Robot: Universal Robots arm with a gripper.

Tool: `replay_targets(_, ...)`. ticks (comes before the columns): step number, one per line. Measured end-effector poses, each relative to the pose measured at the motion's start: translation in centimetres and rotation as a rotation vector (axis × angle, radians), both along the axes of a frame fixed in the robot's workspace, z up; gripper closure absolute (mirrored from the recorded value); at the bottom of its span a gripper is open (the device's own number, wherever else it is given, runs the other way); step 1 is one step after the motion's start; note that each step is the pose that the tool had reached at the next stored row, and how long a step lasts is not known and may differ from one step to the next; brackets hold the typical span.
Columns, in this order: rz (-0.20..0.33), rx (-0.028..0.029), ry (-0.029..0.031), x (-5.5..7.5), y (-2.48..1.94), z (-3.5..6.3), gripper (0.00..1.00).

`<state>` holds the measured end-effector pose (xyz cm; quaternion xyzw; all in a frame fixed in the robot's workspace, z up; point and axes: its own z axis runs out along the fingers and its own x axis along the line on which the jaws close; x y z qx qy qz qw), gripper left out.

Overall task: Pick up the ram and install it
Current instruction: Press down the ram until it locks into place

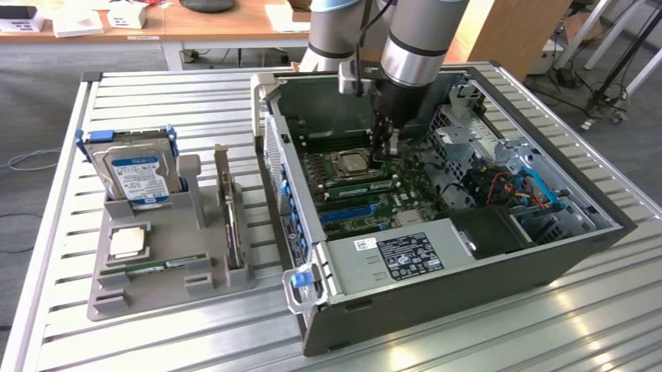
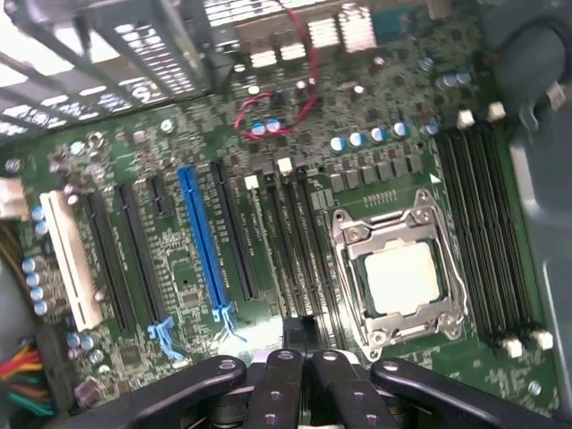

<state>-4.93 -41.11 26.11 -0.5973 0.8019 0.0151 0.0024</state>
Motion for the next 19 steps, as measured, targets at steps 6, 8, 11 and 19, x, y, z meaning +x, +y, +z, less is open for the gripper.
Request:
replay_targets(6,-0.11,-0.0001,0.0,0.0,0.0,-0.02,0.89)
replay_targets(8,-0.146,0.0,0.0,0.0,0.0,-0.02,0.89)
replay_targets(11,-0.199,0.0,0.0,0.0,0.0,-0.03,0.89)
replay_targets(19,-0.346,0.0,0.0,0.0,0.0,-0.06,0.89)
